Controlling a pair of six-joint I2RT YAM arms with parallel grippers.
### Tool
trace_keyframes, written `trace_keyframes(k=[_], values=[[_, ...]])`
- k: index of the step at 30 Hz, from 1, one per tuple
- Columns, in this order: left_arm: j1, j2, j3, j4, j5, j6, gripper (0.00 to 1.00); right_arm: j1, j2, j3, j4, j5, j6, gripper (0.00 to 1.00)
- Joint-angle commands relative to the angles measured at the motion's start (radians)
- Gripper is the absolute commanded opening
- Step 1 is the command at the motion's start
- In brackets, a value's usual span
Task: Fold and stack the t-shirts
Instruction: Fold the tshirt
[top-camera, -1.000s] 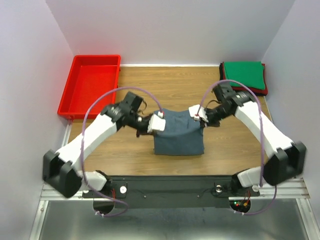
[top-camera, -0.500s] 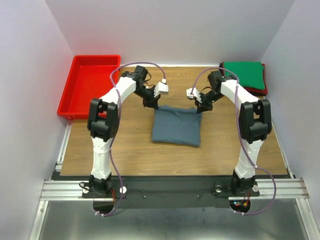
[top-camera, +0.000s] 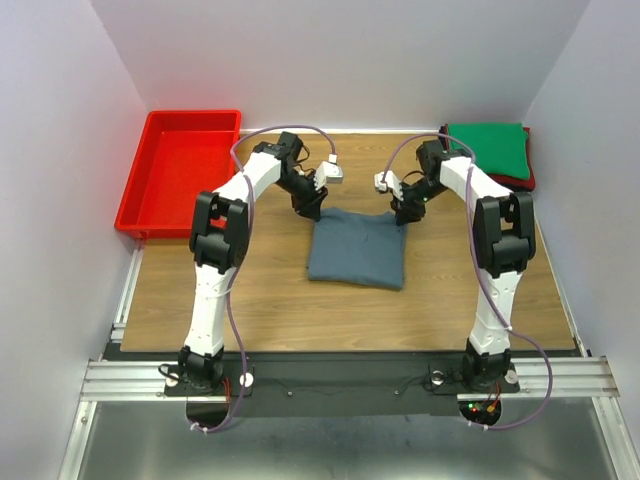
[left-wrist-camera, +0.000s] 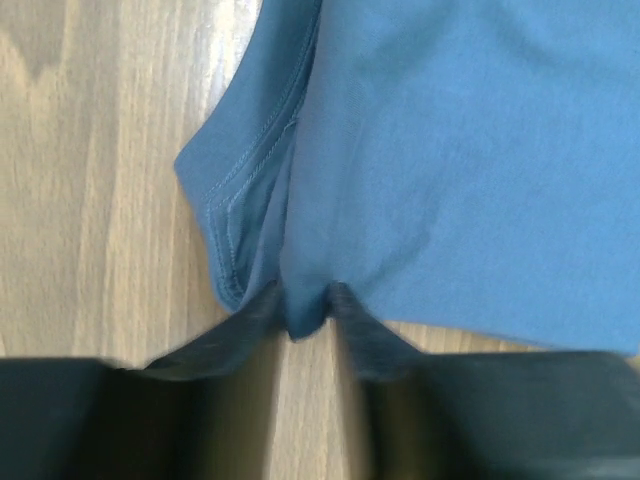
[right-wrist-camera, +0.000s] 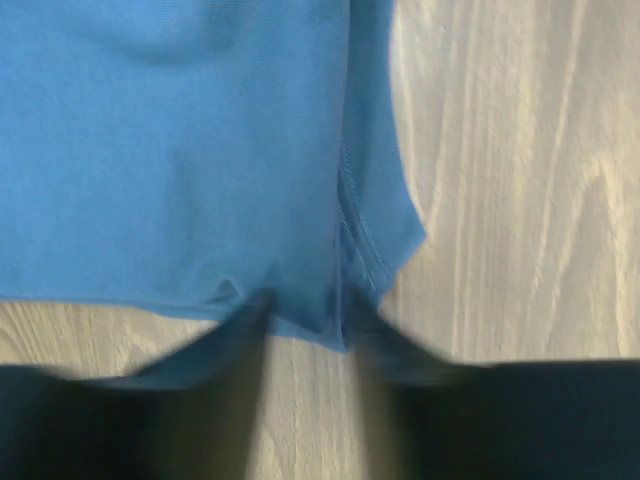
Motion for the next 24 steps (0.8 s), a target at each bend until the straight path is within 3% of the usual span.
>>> trace_keyframes(k=[1,4,12,20,24], values=[[0.01,-0.087,0.015,0.004,0.009,-0.036,0.44,-0.014,-0.065,0.044,0.026,0.023,0.054,0.51],[0.022,-0.15,-0.029,0.036,0.037,-0.039,0.5,-0.038,-0.042,0.14,0.029,-0.038,0.204,0.6],[-0.034,-0.221,-0.173,0.246,0.003,-0.125,0.55,-0.038,0.198,0.438,0.032,-0.247,0.627,0.55],[-0.097,-0.284,-0.376,0.522,-0.023,-0.264,0.55,0.023,0.278,0.385,0.142,-0.316,0.804,0.47],[-0.131,-0.288,-0.417,0.552,-0.05,-0.269,0.56,0.032,0.301,0.328,0.184,-0.31,0.821,0.45]])
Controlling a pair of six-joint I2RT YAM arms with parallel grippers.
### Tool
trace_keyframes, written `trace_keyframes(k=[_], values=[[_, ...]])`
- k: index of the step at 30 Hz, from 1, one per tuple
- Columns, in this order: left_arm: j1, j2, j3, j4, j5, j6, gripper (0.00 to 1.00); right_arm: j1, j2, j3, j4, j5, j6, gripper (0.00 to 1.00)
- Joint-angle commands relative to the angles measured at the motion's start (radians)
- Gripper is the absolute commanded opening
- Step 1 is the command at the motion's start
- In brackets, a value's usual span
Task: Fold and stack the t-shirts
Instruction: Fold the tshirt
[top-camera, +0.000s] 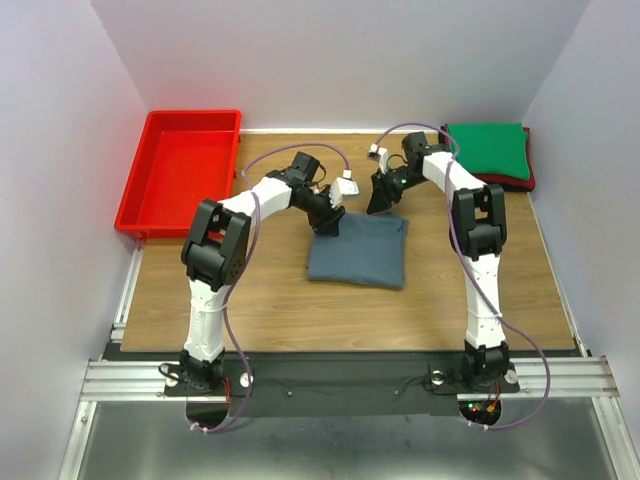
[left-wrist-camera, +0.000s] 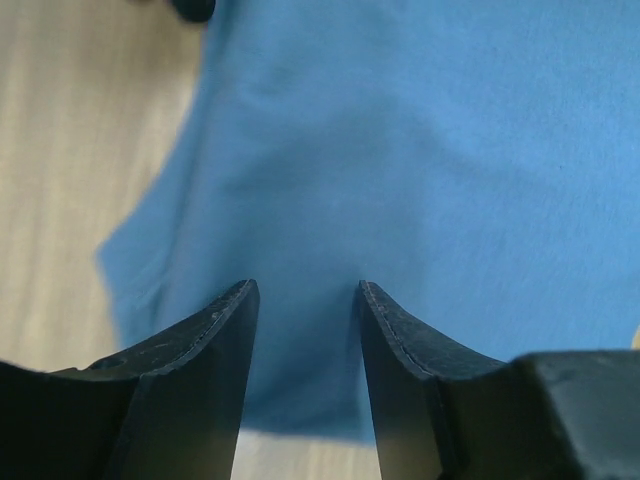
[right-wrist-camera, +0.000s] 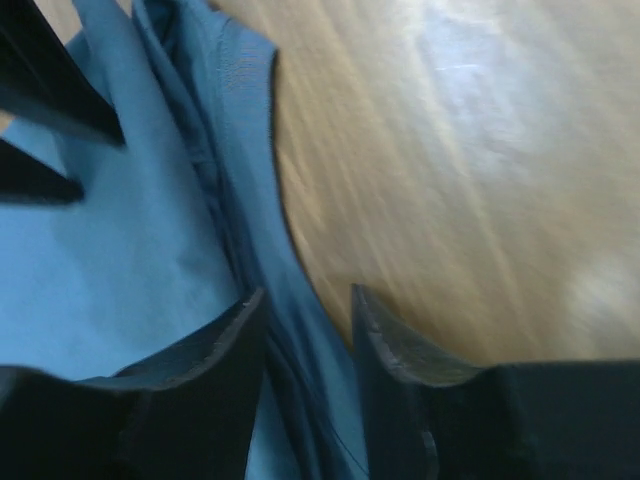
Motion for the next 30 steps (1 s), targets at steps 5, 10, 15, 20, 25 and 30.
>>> trace_keyframes(k=[5,10,15,20,25,30], values=[[-0.043,-0.156,-0.123,0.034,-0.007,0.029,0.53,0.043,-0.02,-0.115,0.076,-0.055,0.043,0.4],[-0.066,-0.237,-0.267,-0.041,0.011,0.072,0.52,0.074,-0.108,-0.27,0.074,-0.069,-0.002,0.38],[-0.102,-0.343,-0.364,-0.102,0.054,0.085,0.51,0.107,-0.178,-0.428,0.076,-0.104,-0.037,0.37],[-0.144,-0.415,-0.343,-0.156,0.092,0.112,0.51,0.143,-0.206,-0.483,0.071,-0.135,-0.065,0.37],[-0.142,-0.388,-0.228,-0.148,0.028,0.148,0.53,0.172,-0.186,-0.46,0.068,-0.135,-0.097,0.37],[-0.124,-0.321,-0.188,-0.116,-0.015,0.21,0.55,0.195,-0.133,-0.387,0.069,-0.153,-0.053,0.36]])
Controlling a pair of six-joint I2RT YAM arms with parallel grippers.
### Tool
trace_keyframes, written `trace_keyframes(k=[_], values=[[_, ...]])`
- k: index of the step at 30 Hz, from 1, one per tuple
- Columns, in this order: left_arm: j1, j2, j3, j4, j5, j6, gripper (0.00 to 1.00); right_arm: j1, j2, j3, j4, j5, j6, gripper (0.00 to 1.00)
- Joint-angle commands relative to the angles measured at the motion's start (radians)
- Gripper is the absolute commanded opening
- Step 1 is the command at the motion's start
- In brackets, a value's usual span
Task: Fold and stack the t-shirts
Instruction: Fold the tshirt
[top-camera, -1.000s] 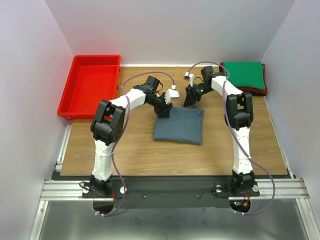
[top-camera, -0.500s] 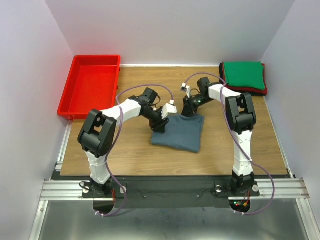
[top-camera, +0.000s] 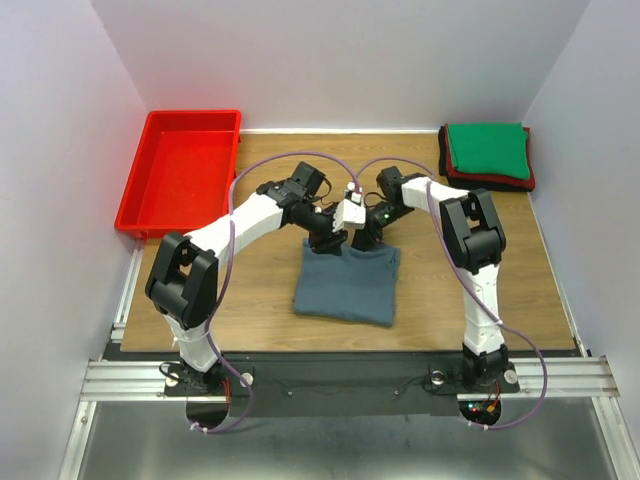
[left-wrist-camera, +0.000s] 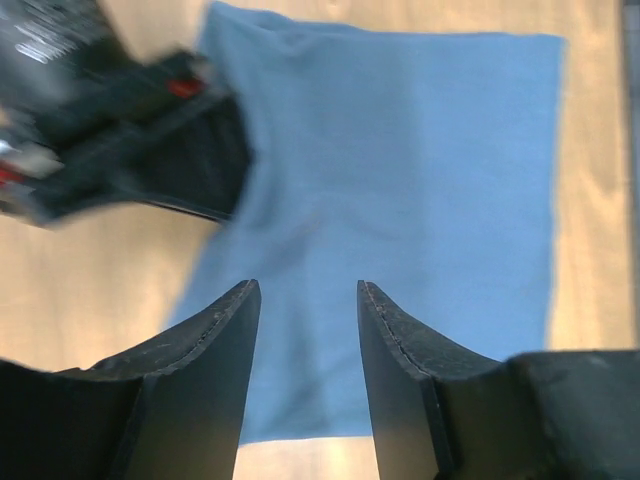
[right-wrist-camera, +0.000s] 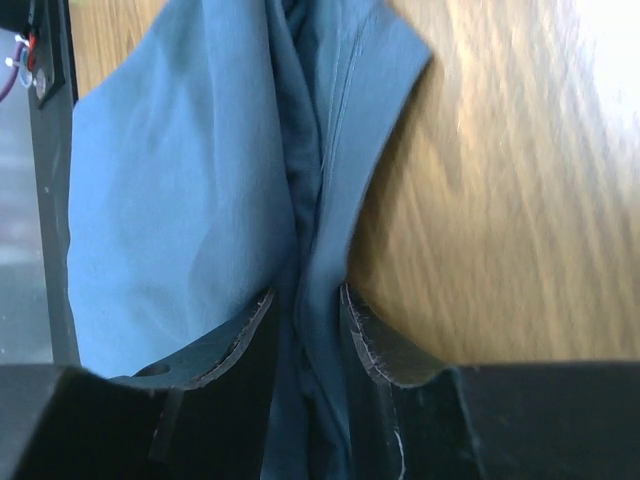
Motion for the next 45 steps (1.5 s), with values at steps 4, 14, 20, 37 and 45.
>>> trace_keyframes(k=[4,14,20,37,45], values=[[0.038,0.04,0.007,0.094,-0.038,0.11,0.56,0.026,0.059,0.074,-0.003,-0.005,0.024,0.35],[0.038,0.138,0.039,0.104,-0.039,0.202,0.56,0.026,0.125,0.152,-0.002,0.004,0.108,0.28],[0.032,0.184,0.059,0.097,-0.027,0.219,0.57,0.026,0.145,0.185,-0.005,0.016,0.129,0.27],[0.029,0.074,0.084,0.097,0.05,0.219,0.0,0.026,0.165,0.125,-0.007,-0.017,0.117,0.25],[0.032,0.068,0.11,0.139,0.028,0.196,0.0,0.026,0.165,0.119,-0.01,-0.03,0.102,0.25]])
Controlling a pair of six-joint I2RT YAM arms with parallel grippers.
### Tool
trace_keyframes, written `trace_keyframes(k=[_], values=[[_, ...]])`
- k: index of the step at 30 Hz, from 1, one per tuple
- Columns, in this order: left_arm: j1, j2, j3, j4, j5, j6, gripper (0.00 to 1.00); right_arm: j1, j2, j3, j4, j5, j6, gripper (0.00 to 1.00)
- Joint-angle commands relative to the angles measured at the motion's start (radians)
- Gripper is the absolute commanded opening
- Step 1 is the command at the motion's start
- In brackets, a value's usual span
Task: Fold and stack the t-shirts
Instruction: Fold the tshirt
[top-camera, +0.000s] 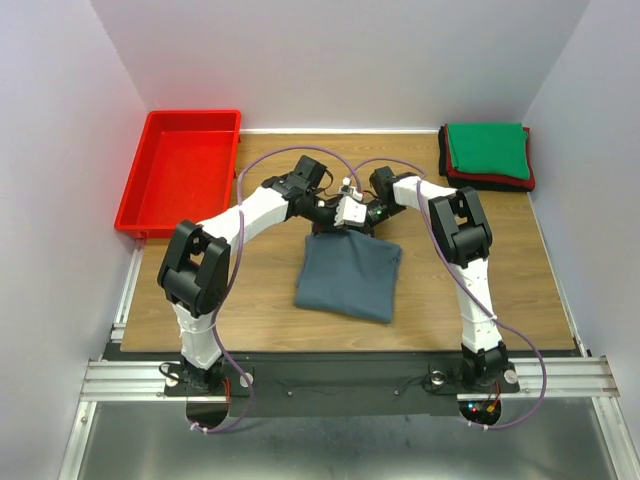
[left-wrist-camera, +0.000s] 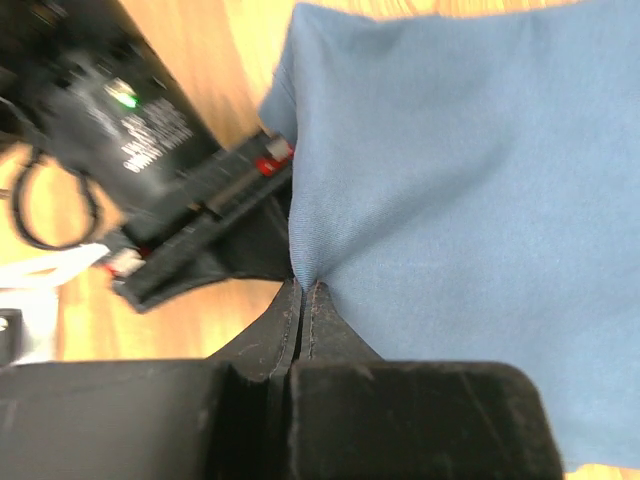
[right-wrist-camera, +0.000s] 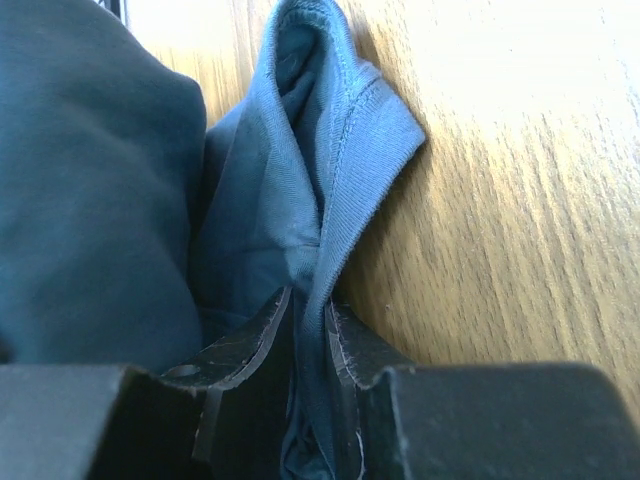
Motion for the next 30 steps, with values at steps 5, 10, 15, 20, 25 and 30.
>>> trace_keyframes(k=[5,10,15,20,25,30], values=[[0.005,0.004,0.051,0.065,-0.006,-0.004,0.0,0.009,0.022,-0.026,0.002,0.054,-0.046,0.25],[0.008,0.039,0.05,0.049,-0.024,0.026,0.0,-0.024,0.022,0.042,0.001,0.152,-0.039,0.27],[0.014,0.049,0.027,0.073,-0.052,0.021,0.0,-0.079,0.024,0.218,-0.002,0.302,-0.003,0.42],[0.022,0.07,0.022,0.116,-0.052,-0.019,0.03,-0.122,-0.01,0.31,-0.004,0.446,0.058,0.57],[0.028,0.081,0.002,0.154,-0.058,-0.031,0.05,-0.207,-0.163,0.184,-0.047,0.382,0.047,0.56],[0.027,0.09,-0.018,0.17,-0.07,-0.033,0.1,-0.238,-0.282,0.02,-0.116,0.289,-0.011,0.57]])
